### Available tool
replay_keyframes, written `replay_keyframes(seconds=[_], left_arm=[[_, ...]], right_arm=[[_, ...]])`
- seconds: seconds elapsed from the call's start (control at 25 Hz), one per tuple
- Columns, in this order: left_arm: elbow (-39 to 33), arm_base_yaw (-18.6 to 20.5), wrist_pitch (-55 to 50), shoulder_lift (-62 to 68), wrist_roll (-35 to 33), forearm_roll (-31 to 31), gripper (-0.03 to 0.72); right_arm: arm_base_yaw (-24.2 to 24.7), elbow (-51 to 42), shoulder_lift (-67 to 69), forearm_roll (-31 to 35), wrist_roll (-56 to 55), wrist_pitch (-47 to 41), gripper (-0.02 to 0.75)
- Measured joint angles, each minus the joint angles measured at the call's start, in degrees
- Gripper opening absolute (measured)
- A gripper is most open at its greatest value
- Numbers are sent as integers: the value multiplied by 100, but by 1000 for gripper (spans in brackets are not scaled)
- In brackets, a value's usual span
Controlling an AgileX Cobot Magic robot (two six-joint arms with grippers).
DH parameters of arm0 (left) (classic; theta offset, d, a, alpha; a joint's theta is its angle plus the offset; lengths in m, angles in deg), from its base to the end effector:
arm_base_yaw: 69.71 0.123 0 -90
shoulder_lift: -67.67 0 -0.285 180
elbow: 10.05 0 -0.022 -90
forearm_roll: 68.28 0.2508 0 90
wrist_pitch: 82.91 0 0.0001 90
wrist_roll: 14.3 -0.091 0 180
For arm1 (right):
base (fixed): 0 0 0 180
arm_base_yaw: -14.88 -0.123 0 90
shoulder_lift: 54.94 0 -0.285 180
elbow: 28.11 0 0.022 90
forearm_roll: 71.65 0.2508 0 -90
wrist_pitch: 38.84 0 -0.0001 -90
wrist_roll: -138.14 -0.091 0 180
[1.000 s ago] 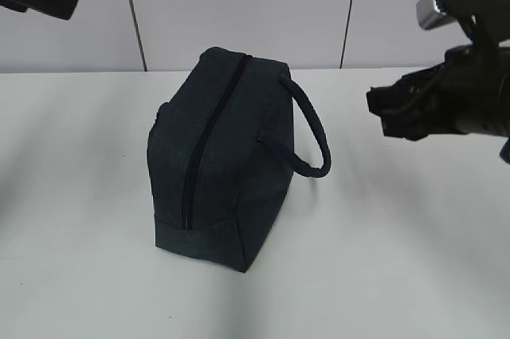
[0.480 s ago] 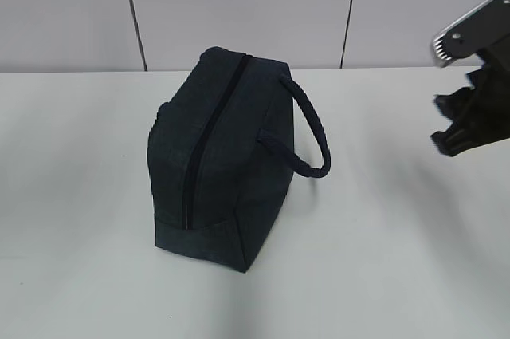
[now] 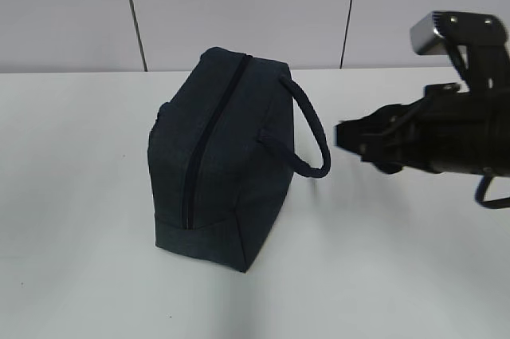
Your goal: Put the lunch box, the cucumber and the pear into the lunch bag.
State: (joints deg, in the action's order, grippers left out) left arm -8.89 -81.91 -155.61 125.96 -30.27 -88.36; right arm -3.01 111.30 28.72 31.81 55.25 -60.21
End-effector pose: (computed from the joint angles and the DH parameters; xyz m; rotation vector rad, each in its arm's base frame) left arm 0.1069 -0.0536 0.4661 0.6006 2.1508 -0.3978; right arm 0.2400 0.1114 0.2420 -0.4177 2.0635 0.6428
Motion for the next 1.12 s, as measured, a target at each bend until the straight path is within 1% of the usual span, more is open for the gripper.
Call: replay_keyframes(seconds=[0.04, 0.08, 0.12, 0.4, 0.52, 0.64, 0.76, 0.84, 0.96, 1.04, 1.12], left_arm=[[0, 0, 0, -88, 4, 0, 445], [-20, 0, 0, -174, 4, 0, 445], [-59, 0, -6, -248, 4, 0, 445], [-714, 0, -23, -611, 70, 5, 445], [-1002, 0, -18, -683, 92, 5, 445], [-1182, 0, -17, -728, 110, 5, 445], [-1227, 0, -17, -736, 128, 5, 445], [-1232, 0, -18, -756, 139, -1, 445], [-1234, 0, -18, -785, 139, -30, 445], [-1234, 0, -18, -785, 153, -52, 445], [-1234, 0, -18, -785, 152, -59, 445]], right_arm=[[-21, 0, 59, -99, -87, -520, 321], [-22, 0, 100, -222, -200, -778, 318], [-22, 0, 138, -374, -278, -774, 314], [-22, 11, 157, -1303, -395, 340, 303], [-22, 23, 157, -1870, -408, 716, 303], [-22, 23, 157, -2491, -408, 881, 303], [-22, 33, 157, -3129, -408, 938, 303], [-22, -22, 157, -3462, -408, 1139, 303], [-22, -260, 157, -3524, -408, 1862, 303], [-22, -435, 157, -3247, -339, 2473, 302], [-22, -556, 157, -2720, 144, 2889, 302]])
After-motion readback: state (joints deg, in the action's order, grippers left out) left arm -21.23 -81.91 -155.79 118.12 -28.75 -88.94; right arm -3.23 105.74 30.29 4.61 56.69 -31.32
